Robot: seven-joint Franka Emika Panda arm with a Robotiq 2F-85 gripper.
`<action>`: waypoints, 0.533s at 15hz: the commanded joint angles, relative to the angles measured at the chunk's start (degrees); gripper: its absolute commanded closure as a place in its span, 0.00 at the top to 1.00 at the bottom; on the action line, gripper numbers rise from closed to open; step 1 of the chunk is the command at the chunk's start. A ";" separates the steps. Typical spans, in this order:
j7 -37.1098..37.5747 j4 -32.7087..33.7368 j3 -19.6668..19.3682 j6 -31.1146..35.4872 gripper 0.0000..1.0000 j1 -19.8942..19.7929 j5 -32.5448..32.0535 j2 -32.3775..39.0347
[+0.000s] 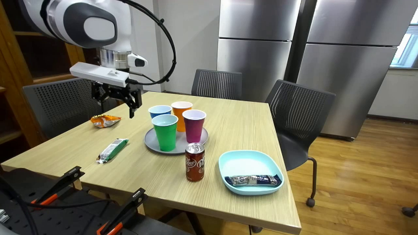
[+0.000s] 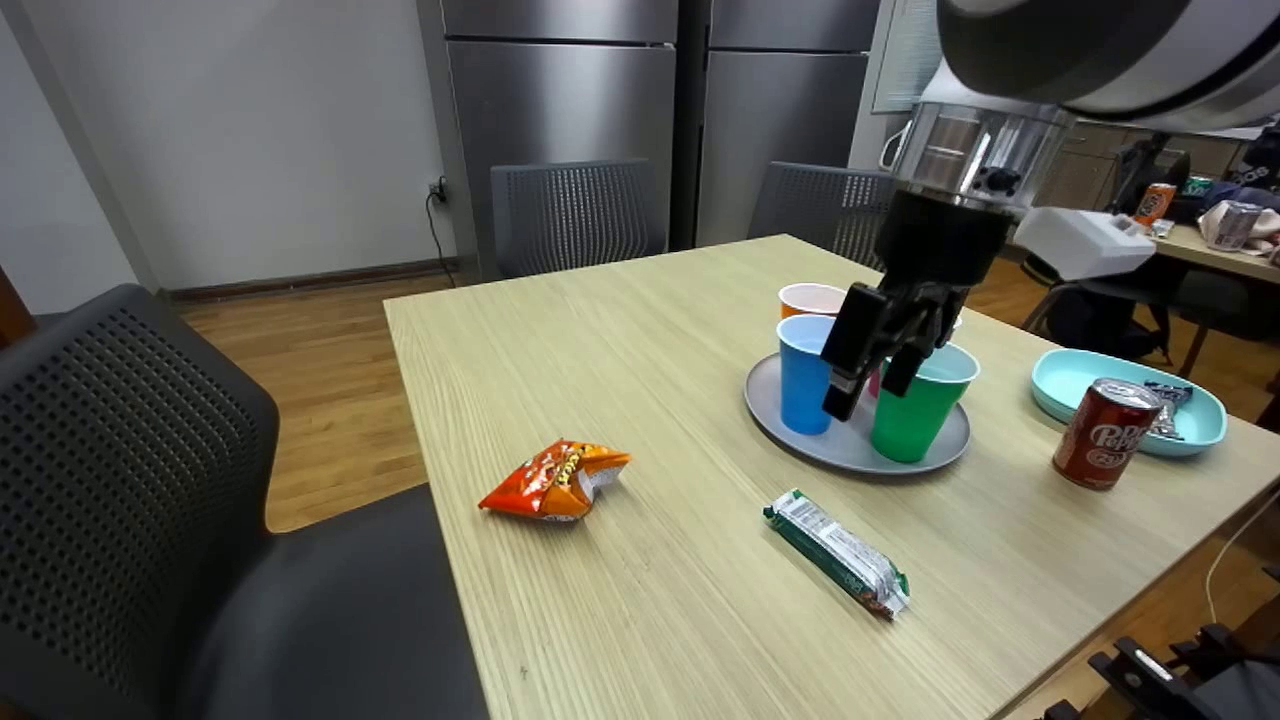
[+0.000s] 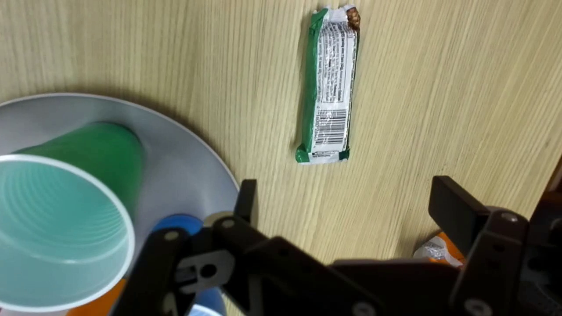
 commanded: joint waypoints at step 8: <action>-1.79 -1.25 8.91 14.72 1.00 -5.34 -3.59 12.52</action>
